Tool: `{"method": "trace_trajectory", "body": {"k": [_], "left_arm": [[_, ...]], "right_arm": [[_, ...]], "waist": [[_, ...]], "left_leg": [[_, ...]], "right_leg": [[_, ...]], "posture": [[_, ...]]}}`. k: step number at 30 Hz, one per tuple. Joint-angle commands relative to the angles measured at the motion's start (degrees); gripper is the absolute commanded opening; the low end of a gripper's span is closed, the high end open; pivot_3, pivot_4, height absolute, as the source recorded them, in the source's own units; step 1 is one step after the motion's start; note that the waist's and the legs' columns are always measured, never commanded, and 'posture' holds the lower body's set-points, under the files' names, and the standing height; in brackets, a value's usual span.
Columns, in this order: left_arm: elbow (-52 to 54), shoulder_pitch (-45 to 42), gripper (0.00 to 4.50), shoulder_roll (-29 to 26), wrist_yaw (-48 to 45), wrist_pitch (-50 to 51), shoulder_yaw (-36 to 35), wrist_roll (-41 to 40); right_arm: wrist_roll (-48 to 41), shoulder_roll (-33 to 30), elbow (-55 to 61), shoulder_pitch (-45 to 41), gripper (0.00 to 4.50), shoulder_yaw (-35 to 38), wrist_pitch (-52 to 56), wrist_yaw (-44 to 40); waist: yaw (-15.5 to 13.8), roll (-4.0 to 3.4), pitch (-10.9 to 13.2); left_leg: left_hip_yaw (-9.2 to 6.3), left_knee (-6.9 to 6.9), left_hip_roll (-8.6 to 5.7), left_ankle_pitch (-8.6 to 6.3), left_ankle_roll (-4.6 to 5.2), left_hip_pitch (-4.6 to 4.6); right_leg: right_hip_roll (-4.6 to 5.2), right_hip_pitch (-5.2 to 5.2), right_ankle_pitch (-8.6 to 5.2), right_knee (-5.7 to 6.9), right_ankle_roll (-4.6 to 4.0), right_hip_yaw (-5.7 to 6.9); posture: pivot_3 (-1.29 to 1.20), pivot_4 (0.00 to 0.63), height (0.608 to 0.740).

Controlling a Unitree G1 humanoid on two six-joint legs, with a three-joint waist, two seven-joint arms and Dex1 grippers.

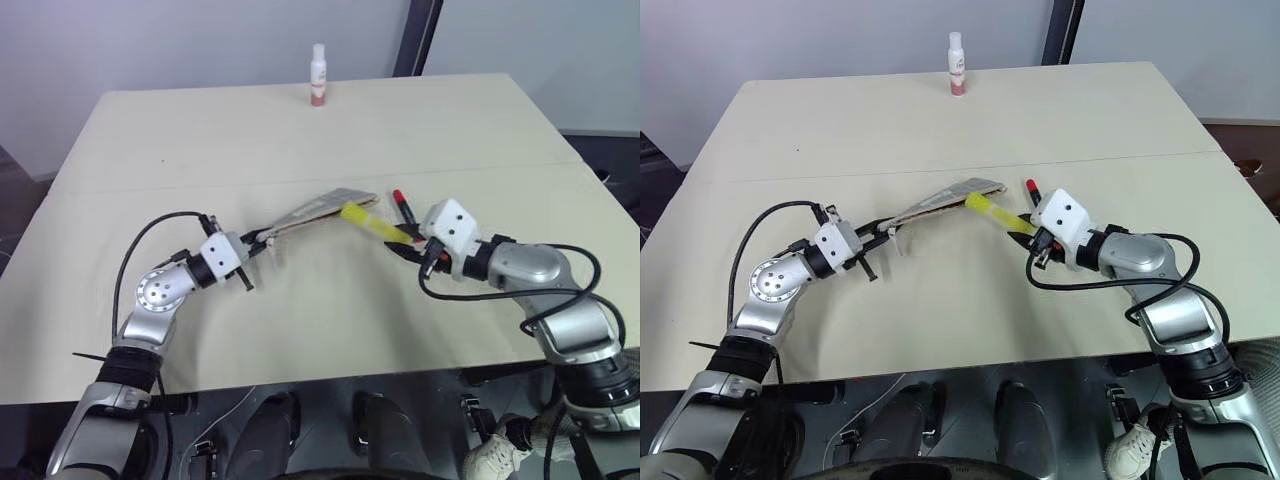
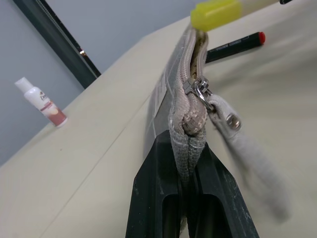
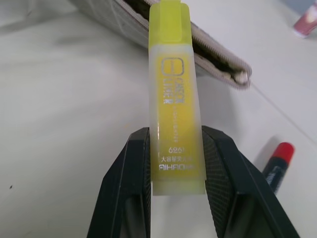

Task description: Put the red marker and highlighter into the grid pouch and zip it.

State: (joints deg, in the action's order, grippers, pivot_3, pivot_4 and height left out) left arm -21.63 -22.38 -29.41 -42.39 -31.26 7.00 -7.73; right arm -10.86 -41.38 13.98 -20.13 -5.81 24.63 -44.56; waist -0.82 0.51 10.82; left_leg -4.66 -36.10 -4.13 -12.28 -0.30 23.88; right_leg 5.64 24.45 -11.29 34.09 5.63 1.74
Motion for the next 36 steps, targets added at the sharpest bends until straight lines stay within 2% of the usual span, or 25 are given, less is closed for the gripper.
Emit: {"method": "trace_trajectory", "body": {"k": [1, 9, 15, 18, 20, 25, 27, 30, 34, 36], "left_arm": [[2.28, -0.6, 0.0, 0.18, 0.36, -0.36, -1.85, -0.23], [2.67, 0.17, 0.0, -1.57, -1.88, -4.03, -0.22, 2.61], [1.11, -1.45, 0.0, -2.62, -4.11, -8.16, 1.64, 6.08], [0.28, -2.26, 0.0, -2.58, -4.51, -9.64, 2.05, 6.99], [0.8, -2.49, 0.0, -2.2, -5.51, -9.11, 2.31, 5.95], [1.1, -2.21, 0.0, -1.81, -8.38, -7.47, 2.54, 3.58], [1.6, -2.2, 0.0, -1.48, -8.36, -6.63, 1.96, 2.7], [1.36, -2.33, 0.0, -1.4, -7.28, -5.46, 0.89, 2.67], [1.23, -1.04, 0.0, -1.69, -5.35, -4.43, -0.2, 3.22], [1.51, -0.04, 0.0, -2.16, -4.87, -4.65, -0.6, 3.67]], "right_arm": [[1.83, -0.8, -0.56, -0.57, 0.87, -0.22, -1.75, -0.73], [3.96, -0.09, -1.32, -2.54, 0.87, -1.24, -0.91, -1.26], [12.25, -0.51, -3.75, -9.4, 0.87, -10.62, -5.45, -5.42], [16.64, -0.23, -6.81, -12.95, 0.87, -14.35, -8.53, -6.52], [17.88, 2.41, -8.88, -15.32, 0.87, -16.18, -12.75, -6.22], [19.99, 7.4, -12.23, -16.83, 0.87, -18.1, -19.29, -5.32], [22.09, 6.99, -14.56, -16.83, 0.87, -18.84, -23.95, -5.22], [18.6, 8.3, -14.63, -15.43, 2.38, -14.77, -21.02, -4.76], [8.15, 10.29, -6.66, -10.45, 4.33, -6.54, -14.84, -4.95], [1.81, 9.62, -0.05, -6.33, 4.43, -2.9, -9.81, -6.5]], "waist": [[0.0, 0.0, 0.0], [0.15, 0.0, 0.0], [0.1, -0.01, 0.0], [0.1, -0.01, 0.0], [0.11, -0.01, 0.0], [0.19, -0.01, 0.0], [0.06, -0.02, 0.0], [0.14, -0.02, 0.0], [0.09, -0.01, 0.0], [0.1, -0.01, 0.0]], "left_leg": [[0.0, 0.0, 0.0, 0.0, 0.0, 0.0], [0.0, 0.01, 0.04, 0.0, 0.0, -0.01], [0.01, 0.0, 0.03, 0.0, -0.01, -0.01], [0.0, 0.0, 0.02, 0.0, -0.01, -0.01], [0.0, 0.0, 0.02, 0.01, -0.01, -0.01], [-0.01, 0.03, 0.01, 0.01, -0.02, -0.01], [0.0, 0.01, 0.0, 0.02, -0.03, -0.01], [-0.01, -0.03, -0.01, 0.03, -0.03, -0.02], [-0.03, 0.0, 0.01, 0.03, -0.04, -0.06], [-0.04, 0.03, 0.01, 0.03, -0.04, -0.06]], "right_leg": [[0.0, 0.0, 0.0, 0.0, 0.0, 0.0], [-0.03, 0.06, 0.01, 0.06, -0.01, -0.02], [-0.04, 0.08, -0.04, 0.08, -0.1, -0.02], [-0.04, 0.08, -0.02, 0.1, -0.06, -0.02], [-0.05, 0.08, 0.04, 0.09, 0.04, -0.02], [-0.07, 0.12, 0.07, 0.13, 0.1, -0.02], [-0.07, 0.12, 0.08, 0.14, 0.1, -0.02], [-0.07, 0.09, 0.08, 0.15, 0.09, -0.02], [-0.08, 0.1, 0.09, 0.22, 0.1, -0.04], [-0.08, 0.1, 0.09, 0.23, 0.1, -0.05]], "posture": [[0.0, 0.15, 0.74], [0.0, 0.15, 0.74], [0.0, 0.15, 0.74], [0.0, 0.15, 0.74], [0.0, 0.15, 0.74], [0.0, 0.15, 0.74], [0.0, 0.15, 0.74], [0.0, 0.15, 0.74], [0.0, 0.15, 0.74], [0.0, 0.15, 0.74]]}}
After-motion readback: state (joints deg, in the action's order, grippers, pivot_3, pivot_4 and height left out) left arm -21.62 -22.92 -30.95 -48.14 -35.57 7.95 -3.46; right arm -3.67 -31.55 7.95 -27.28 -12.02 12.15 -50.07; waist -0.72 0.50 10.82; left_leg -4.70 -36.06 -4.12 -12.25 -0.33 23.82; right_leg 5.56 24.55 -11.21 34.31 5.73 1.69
